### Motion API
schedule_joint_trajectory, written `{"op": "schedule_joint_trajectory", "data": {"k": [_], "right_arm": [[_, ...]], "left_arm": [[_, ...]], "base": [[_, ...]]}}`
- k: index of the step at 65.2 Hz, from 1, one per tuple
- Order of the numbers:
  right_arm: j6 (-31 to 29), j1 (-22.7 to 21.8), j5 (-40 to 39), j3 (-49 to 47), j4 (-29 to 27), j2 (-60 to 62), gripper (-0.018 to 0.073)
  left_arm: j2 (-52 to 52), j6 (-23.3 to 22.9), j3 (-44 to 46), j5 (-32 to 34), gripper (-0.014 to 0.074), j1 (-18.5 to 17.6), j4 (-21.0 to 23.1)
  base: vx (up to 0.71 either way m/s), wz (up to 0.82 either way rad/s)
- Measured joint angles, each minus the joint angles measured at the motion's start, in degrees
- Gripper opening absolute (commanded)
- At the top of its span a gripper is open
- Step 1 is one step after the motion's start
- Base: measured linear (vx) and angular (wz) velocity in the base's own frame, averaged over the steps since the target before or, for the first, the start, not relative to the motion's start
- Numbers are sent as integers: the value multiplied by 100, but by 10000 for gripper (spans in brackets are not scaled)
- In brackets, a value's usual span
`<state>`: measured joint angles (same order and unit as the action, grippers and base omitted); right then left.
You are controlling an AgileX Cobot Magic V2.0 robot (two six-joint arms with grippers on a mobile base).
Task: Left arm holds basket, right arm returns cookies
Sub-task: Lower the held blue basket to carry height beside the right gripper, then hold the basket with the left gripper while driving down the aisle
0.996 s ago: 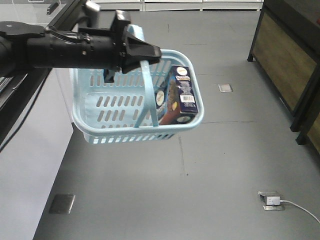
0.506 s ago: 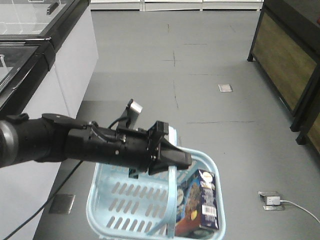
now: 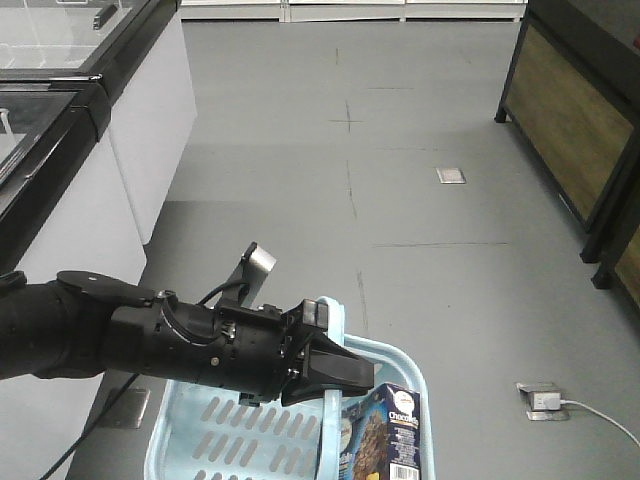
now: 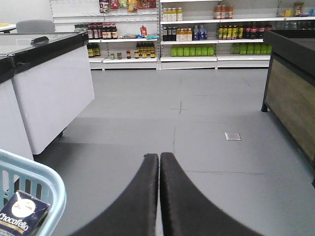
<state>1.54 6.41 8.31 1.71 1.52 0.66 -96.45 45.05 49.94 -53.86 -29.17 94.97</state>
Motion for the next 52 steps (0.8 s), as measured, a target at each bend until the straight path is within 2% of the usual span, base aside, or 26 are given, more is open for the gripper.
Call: {"op": "schedule_joint_trajectory", "data": {"k": [18,33,52], "right_arm": [[0,0,0,0,0,0,-8],[0,0,0,0,0,0,-8],[0,0,0,0,0,0,-8]], "left_arm": [[4,5,34,110,-7,0,19],[4,5,34,115,-8,0,-220],[4,5,34,115,-8,0,-282]], "base": [[0,0],[0,0],[0,0]]}}
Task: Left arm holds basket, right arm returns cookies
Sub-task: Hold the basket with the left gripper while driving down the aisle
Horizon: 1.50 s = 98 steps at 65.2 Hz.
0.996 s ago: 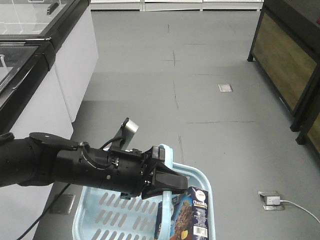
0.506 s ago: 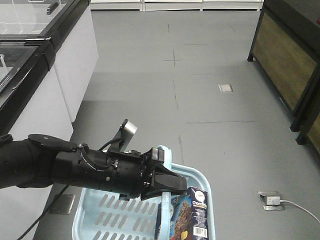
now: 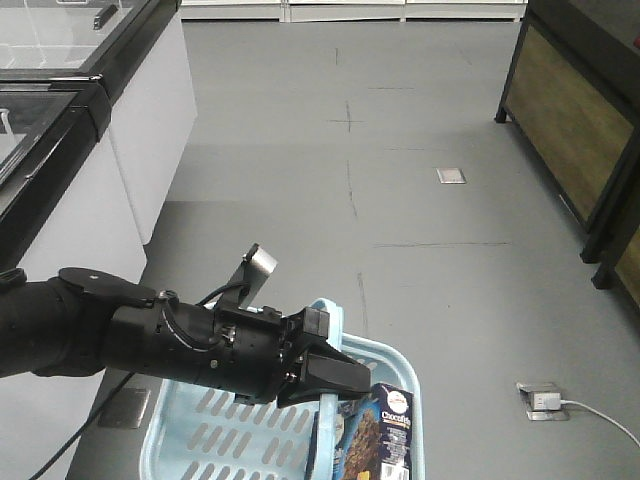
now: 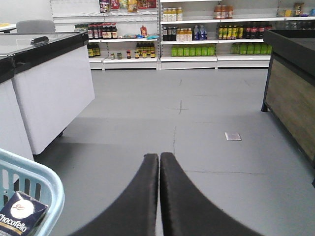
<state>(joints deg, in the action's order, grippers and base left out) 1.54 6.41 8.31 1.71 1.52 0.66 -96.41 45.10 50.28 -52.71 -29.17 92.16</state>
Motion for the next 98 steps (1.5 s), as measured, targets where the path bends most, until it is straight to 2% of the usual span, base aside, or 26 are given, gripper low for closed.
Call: {"op": "schedule_joint_trajectory", "data": {"k": [59,98], "right_arm": [[0,0,0,0,0,0,-8],[0,0,0,0,0,0,-8]], "left_arm": [[0,0,0,0,-8,0,-5],[0,0,0,-5,-8,0,-5]], "base": [[1,-1],[15,5]]}}
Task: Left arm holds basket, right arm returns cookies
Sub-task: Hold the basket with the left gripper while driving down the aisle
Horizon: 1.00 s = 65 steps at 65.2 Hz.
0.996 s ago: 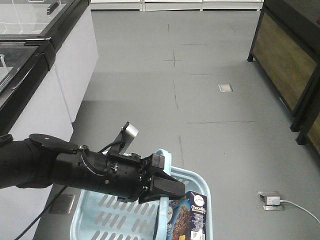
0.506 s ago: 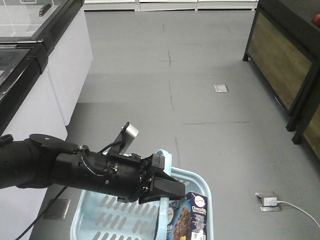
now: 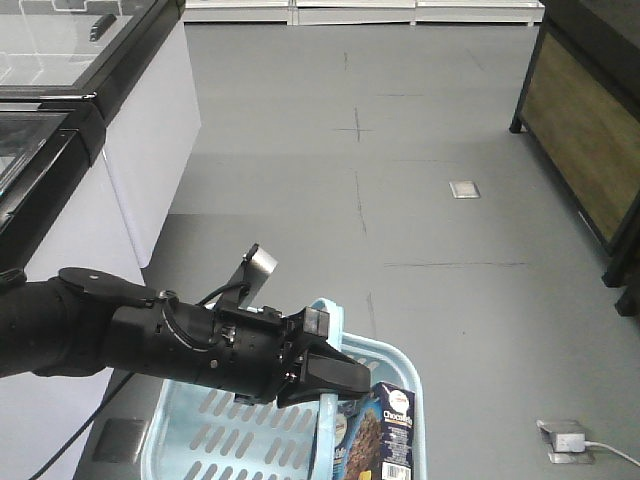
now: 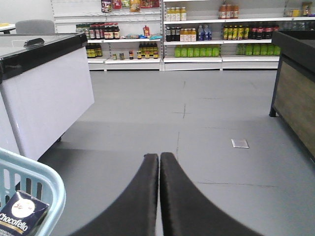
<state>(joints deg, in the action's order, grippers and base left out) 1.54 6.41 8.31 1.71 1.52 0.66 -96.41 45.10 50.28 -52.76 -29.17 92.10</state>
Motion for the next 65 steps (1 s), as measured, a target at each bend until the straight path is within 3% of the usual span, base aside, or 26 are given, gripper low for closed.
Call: {"op": "schedule_joint_trajectory", "data": {"k": [65], "right_arm": [[0,0,0,0,0,0,-8]], "left_arm": [[0,0,0,33,-8,0,-7]], "base": [[20,-7]]}}
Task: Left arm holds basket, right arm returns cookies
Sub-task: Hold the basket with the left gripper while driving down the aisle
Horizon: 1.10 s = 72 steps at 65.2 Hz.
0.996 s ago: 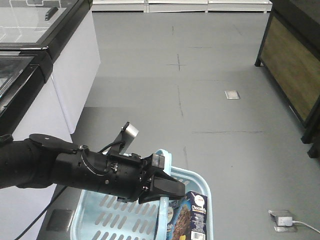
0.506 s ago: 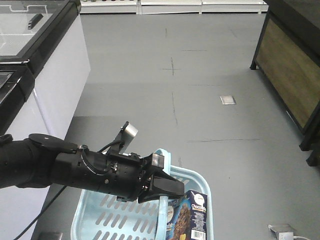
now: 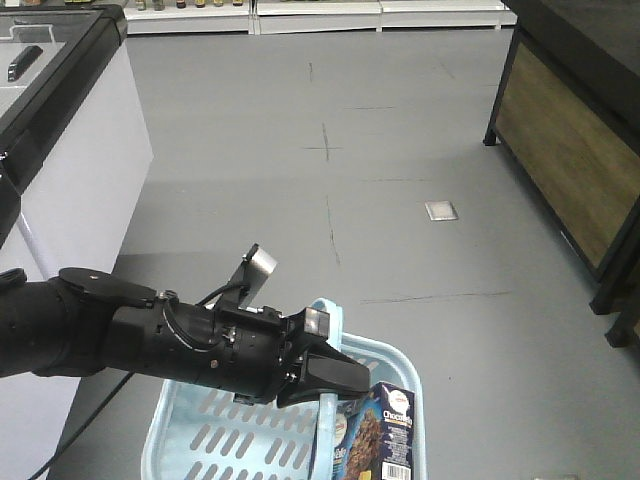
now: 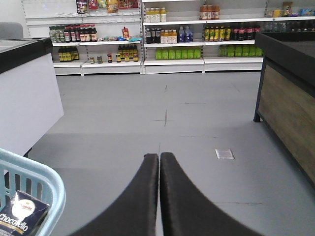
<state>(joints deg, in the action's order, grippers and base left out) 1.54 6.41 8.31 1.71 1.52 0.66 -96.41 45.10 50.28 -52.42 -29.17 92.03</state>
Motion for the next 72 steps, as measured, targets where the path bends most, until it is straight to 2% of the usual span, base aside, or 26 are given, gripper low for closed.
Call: {"op": "schedule_joint_trajectory", "data": {"k": [72], "right_arm": [[0,0,0,0,0,0,-8]], "left_arm": [[0,0,0,0,-8,0,0]], "base": [[30,3]]}}
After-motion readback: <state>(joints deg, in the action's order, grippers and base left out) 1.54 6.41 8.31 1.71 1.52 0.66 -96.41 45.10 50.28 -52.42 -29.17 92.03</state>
